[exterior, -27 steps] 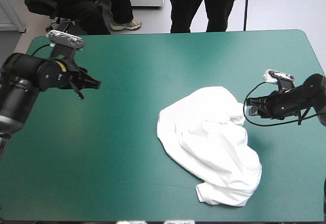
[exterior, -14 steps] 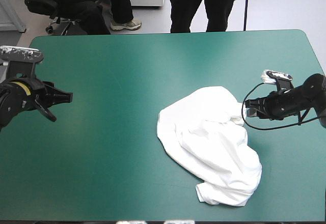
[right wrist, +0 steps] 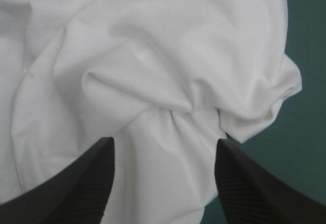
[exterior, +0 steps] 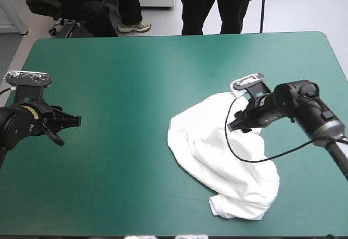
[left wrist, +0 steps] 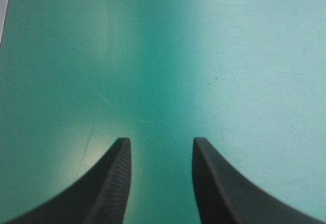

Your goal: Fold the cloth

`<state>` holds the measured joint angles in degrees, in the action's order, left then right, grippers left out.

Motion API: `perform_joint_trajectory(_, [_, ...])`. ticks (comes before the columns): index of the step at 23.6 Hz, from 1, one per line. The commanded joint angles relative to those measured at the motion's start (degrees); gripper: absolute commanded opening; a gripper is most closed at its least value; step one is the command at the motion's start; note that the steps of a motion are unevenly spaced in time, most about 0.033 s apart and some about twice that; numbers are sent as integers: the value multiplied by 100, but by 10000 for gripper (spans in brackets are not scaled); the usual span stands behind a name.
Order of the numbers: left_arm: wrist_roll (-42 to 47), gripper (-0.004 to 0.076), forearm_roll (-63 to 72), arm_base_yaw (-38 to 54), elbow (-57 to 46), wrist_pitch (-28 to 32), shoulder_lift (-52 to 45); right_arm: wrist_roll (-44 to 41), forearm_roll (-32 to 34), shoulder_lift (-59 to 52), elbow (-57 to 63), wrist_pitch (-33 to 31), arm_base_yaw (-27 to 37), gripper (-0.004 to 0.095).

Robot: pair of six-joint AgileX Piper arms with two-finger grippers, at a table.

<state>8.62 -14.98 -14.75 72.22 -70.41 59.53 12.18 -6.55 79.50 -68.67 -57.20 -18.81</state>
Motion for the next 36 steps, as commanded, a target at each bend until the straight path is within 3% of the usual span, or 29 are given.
perform_joint_trajectory(1, [76, 286, -40, -4, 130, -288, -57, -428, 353, 55, -253, 329, -281, 651])
perform_joint_trajectory(12, [76, 286, 82, -4, 130, -204, -57, -485, 168, 1820, -393, 501, -307, 654])
perform_joint_trajectory(14, [76, 286, 82, -4, 130, -164, -57, -427, 130, 2023, -393, 524, -307, 619])
perform_joint_trajectory(16, [90, 286, 82, -4, 130, -164, -57, -285, -79, 2169, -393, 552, -307, 461])
perform_joint_trajectory(18, [90, 286, 82, -4, 130, -164, -57, 81, -493, 2192, -398, 610, -370, 110])
perform_joint_trajectory(19, [90, 286, 92, -4, 130, -164, -57, 293, -631, 2180, -420, 663, -471, -10])
perform_joint_trajectory(36, [90, 286, 402, -4, 130, -143, -57, 773, -683, 2246, -1559, 1020, -2348, -17])
